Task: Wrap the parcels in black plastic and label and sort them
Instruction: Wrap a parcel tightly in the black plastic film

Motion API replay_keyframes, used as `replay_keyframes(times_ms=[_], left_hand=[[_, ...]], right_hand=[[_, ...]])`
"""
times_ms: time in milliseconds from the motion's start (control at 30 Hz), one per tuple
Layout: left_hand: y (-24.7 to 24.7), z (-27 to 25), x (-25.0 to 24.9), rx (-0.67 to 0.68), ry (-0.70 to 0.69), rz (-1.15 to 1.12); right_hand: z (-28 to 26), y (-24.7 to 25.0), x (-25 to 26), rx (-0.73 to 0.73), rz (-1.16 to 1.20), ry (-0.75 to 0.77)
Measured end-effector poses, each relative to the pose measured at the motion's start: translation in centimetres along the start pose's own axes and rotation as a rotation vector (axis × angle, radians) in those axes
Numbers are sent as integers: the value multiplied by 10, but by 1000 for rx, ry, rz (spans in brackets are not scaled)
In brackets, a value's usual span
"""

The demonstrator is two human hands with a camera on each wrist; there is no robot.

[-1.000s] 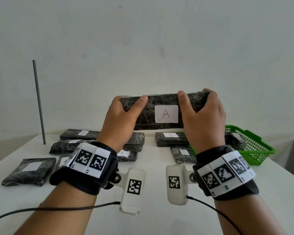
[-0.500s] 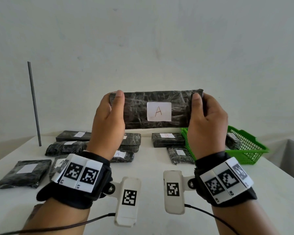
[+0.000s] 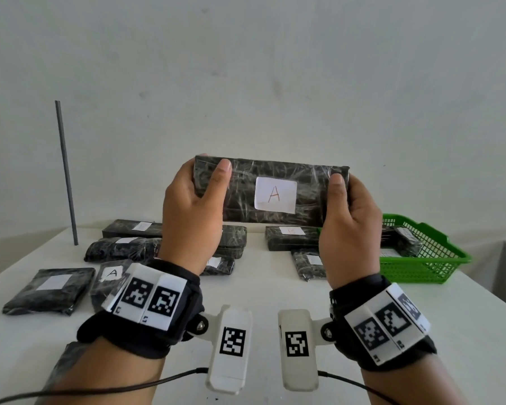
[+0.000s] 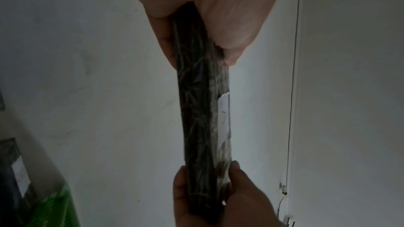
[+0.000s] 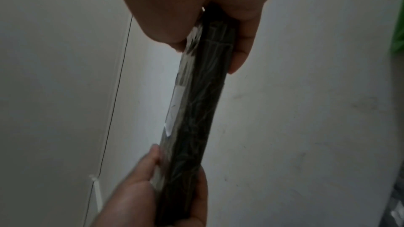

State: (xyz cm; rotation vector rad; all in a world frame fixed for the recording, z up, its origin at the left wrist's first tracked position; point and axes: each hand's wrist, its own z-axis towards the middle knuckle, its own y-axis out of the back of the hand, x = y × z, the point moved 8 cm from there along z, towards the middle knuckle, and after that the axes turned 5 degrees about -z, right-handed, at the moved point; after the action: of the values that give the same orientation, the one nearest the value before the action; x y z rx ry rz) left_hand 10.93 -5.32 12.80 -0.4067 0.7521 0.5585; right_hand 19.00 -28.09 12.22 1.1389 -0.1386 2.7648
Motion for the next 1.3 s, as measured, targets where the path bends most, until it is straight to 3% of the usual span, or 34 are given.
replay_keyframes(times_ms=[300,733,1033,1300], left_hand=[[1,2,-1,36,50,84],[3,-5,-2,5,93,65],[8,-5,-6,-79,43,98],[12,-1,-6,4,65,123]], right_hand=[[3,-2,2,6,-1,-38],[-5,-4,-4,-59,158,-266],[-7,-18,11,72,-181,-194],[-10,-17,18,71,-247,-102]])
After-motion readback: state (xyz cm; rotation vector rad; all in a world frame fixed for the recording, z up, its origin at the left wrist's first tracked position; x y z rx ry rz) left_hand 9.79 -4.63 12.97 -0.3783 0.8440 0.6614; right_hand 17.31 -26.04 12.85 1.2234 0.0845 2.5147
